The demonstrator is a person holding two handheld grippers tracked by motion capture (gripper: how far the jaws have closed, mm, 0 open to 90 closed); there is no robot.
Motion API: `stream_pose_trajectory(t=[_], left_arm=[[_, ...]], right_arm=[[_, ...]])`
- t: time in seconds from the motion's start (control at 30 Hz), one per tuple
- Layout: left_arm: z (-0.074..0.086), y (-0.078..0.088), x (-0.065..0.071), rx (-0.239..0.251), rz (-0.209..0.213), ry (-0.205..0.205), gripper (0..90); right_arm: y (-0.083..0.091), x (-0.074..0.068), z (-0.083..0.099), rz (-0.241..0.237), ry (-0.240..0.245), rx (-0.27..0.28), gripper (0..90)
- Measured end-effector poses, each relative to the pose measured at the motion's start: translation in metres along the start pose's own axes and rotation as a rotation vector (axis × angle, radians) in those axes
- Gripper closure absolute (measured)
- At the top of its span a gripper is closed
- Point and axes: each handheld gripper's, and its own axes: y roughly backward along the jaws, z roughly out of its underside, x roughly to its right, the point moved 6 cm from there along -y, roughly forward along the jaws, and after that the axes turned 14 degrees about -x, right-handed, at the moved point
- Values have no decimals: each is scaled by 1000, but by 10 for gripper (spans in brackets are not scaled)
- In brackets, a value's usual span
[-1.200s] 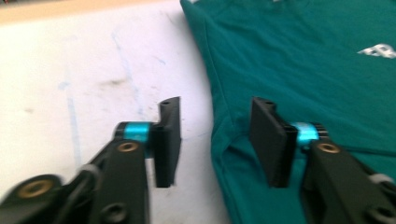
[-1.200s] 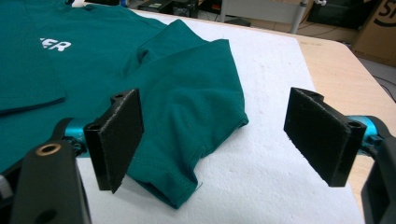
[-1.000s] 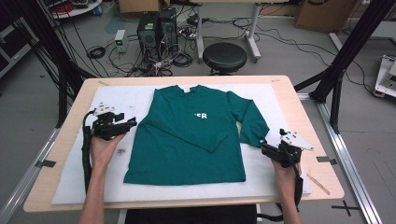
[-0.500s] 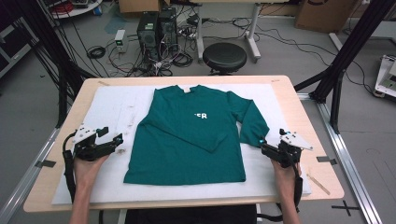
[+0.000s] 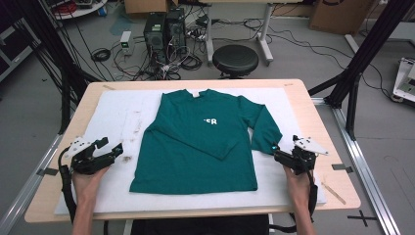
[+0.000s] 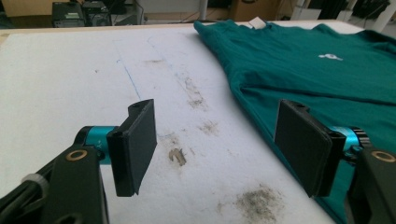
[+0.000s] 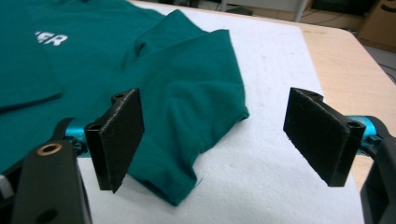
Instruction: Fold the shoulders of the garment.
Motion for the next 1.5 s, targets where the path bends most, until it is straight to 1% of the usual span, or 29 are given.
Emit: stream_pose_trajectory(t=[0.07, 0.1, 0.17, 0.23, 0.27, 0.3, 0.33, 0.43, 0.47, 0.5, 0.53, 0.57, 0.6, 0.63, 0.67, 0.73, 0.83, 1.0, 1.03, 1.07, 1.1, 1.17, 1.2, 1.27, 1.33, 1.4, 1.43, 1.47, 1.5], left_arm=[[0, 1, 0, 5, 6, -7, 292], [0, 0, 1, 5, -2, -14, 292], [0, 0, 1, -3, -6, -18, 292], [0, -2, 0, -16, -10, -9, 292], [0, -2, 0, -16, -10, -9, 292], [0, -2, 0, -19, -11, -8, 292], [0, -2, 0, -19, -12, -7, 292], [1, -2, 0, -19, -12, -13, 294], [1, -2, 2, -20, -7, -21, 303], [1, -2, 2, -20, -7, -21, 305], [1, -2, 2, -24, -7, -27, 305], [1, -2, 3, -29, -6, -37, 305], [1, -2, 3, -29, -6, -37, 306], [1, -2, 3, -29, -9, -34, 308], [1, -2, 3, -29, -9, -34, 309], [1, -2, 3, -26, -9, -35, 311], [1, -2, 3, -28, -7, -31, 317], [2, -3, 4, -39, 0, -35, 334], [2, -3, 4, -39, 0, -34, 336], [2, -3, 4, -38, 1, -33, 336], [2, -3, 3, -37, 0, -31, 339], [2, -3, 3, -38, 3, -31, 351], [2, -3, 4, -38, 4, -32, 358], [2, -3, 4, -41, 4, -38, 360], [2, -3, 4, -45, 4, -38, 360], [2, -3, 4, -45, 4, -37, 360], [2, -3, 4, -45, 5, -36, 360], [2, -3, 4, -45, 4, -35, 360], [2, -3, 4, -44, 4, -35, 360]], right_arm=[[0, -1, 0, -12, 15, -15, 229], [0, -2, 0, -47, 31, -47, 255], [1, -2, 0, -58, 41, -54, 258], [7, -3, -7, -111, 75, -66, 276], [7, -3, -7, -111, 75, -66, 276], [10, -6, -11, -155, 132, -90, 353], [10, -6, -11, -155, 132, -90, 353], [10, -10, -14, -209, 204, -136, 406], [5, -13, -15, -242, 253, -184, 457], [5, -13, -15, -242, 253, -184, 457], [0, -15, -15, -247, 284, -212, 464], [-4, -16, -13, -260, 296, -231, 474], [-4, -16, -13, -260, 296, -231, 474], [-10, -17, -10, -258, 312, -274, 481], [-10, -17, -10, -258, 312, -274, 481], [-15, -18, -7, -264, 330, -305, 481], [-18, -20, -3, -281, 339, -330, 482], [-25, -18, 0, -268, 335, -367, 504], [-27, -16, 0, -286, 311, -365, 552], [-27, -16, 0, -286, 311, -365, 552], [-27, -14, -1, -275, 307, -360, 651], [-28, -14, -1, -276, 308, -360, 680], [-27, -13, -1, -252, 315, -358, 781], [-28, -13, -2, -243, 320, -356, 811], [-26, -11, -5, -220, 304, -335, 848], [-22, -11, -9, -222, 275, -310, 852], [-22, -11, -9, -222, 275, -310, 852], [-16, -12, -16, -227, 243, -271, 854], [-14, -12, -20, -231, 228, -254, 854]])
